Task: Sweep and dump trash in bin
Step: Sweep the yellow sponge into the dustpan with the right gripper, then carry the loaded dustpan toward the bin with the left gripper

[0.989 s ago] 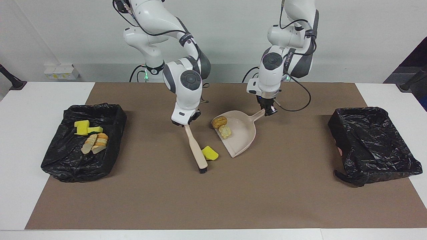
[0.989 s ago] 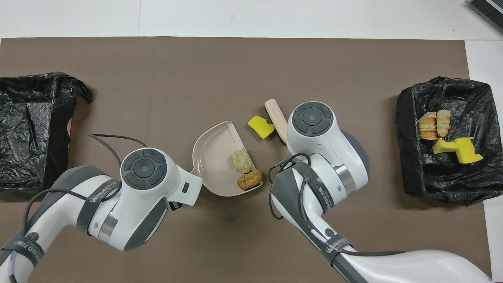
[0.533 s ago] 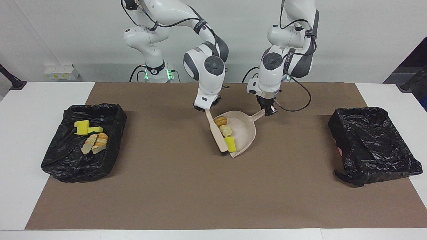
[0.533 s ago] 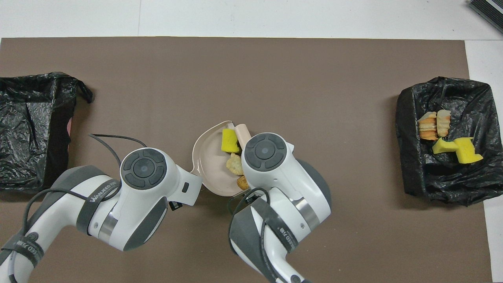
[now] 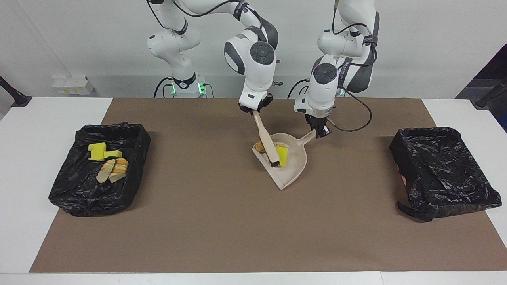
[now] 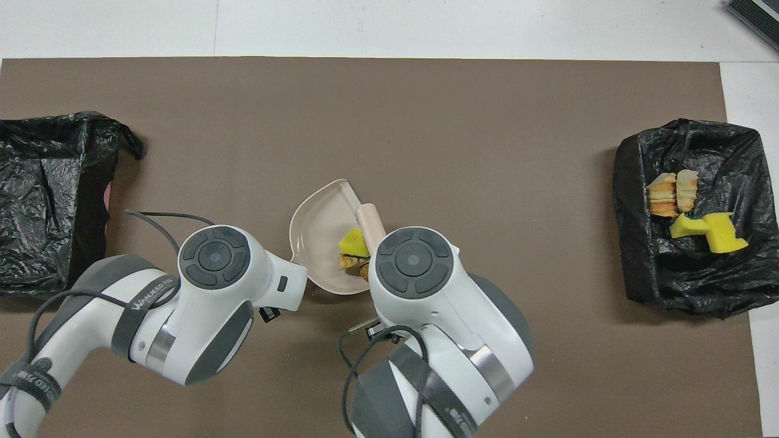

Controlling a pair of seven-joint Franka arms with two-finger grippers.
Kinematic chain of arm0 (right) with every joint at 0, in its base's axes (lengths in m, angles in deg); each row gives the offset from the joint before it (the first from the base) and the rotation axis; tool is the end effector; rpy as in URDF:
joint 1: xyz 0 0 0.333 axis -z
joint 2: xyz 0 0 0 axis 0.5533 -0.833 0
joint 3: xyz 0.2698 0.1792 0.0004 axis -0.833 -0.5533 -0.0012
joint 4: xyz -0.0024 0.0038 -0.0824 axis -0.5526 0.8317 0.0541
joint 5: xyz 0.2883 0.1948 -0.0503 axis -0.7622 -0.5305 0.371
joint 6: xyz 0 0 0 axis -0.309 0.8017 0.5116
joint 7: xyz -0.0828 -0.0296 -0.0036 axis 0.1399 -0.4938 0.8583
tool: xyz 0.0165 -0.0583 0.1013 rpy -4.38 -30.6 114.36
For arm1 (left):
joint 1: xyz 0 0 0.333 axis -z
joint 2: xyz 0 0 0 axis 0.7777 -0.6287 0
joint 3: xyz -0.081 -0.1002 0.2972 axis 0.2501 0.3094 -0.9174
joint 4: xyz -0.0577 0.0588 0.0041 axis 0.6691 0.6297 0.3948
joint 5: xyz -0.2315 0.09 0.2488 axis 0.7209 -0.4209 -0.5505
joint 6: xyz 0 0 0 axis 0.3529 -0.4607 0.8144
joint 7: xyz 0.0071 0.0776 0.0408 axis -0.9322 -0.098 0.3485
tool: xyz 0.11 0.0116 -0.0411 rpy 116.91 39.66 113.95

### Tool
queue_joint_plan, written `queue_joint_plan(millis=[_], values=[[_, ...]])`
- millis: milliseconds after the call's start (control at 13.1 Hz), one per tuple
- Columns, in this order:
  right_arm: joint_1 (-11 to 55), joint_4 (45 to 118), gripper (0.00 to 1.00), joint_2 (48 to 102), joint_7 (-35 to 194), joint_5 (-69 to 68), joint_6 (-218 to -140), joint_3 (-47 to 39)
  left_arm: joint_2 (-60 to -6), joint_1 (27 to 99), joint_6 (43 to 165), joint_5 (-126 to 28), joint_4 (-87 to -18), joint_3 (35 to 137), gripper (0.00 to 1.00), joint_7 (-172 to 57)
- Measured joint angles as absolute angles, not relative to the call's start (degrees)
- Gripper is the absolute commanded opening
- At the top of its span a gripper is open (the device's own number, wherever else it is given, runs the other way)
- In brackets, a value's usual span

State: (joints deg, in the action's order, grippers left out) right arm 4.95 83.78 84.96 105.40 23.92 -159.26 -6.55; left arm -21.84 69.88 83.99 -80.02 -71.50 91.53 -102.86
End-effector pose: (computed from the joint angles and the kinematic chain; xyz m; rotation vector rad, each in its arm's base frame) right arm 0.4011 0.3282 0.4718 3.0720 0.5035 -0.4016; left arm 0.4193 -0.2121 0.3955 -2.6333 1.5432 0.2048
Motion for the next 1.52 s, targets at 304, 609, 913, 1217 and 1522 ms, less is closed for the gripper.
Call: queue_joint_plan(millis=[304, 609, 913, 1217, 1522], values=[[5.61, 84.33, 0.0, 88.54, 105.4, 23.58, -154.98, -6.62, -20.95, 67.81, 84.29, -80.02, -71.2, 91.05, 0.0, -102.56], [5.75, 85.32, 0.0, 88.34, 105.14, 23.33, -156.79, -6.56, -20.85, 67.73, 84.29, -79.94, -71.03, 90.91, 0.0, -102.28], [5.46, 84.38, 0.0, 87.27, 106.08, 18.42, -166.12, -6.67, -20.05, 68.45, 83.31, -78.77, -72.42, 91.81, 0.0, -102.28], [2.9, 83.36, 0.0, 85.87, 112.02, 13.73, -172.55, -6.99, -18.57, 69.51, 82.51, -76.77, -73.95, 92.03, 0.0, -102.23], [2.62, 82.03, 0.0, 85.73, 112.94, 14.07, -172.29, -6.5, -18.34, 69.45, 82.5, -71.54, -74.02, 91.61, 0.0, -101.66]])
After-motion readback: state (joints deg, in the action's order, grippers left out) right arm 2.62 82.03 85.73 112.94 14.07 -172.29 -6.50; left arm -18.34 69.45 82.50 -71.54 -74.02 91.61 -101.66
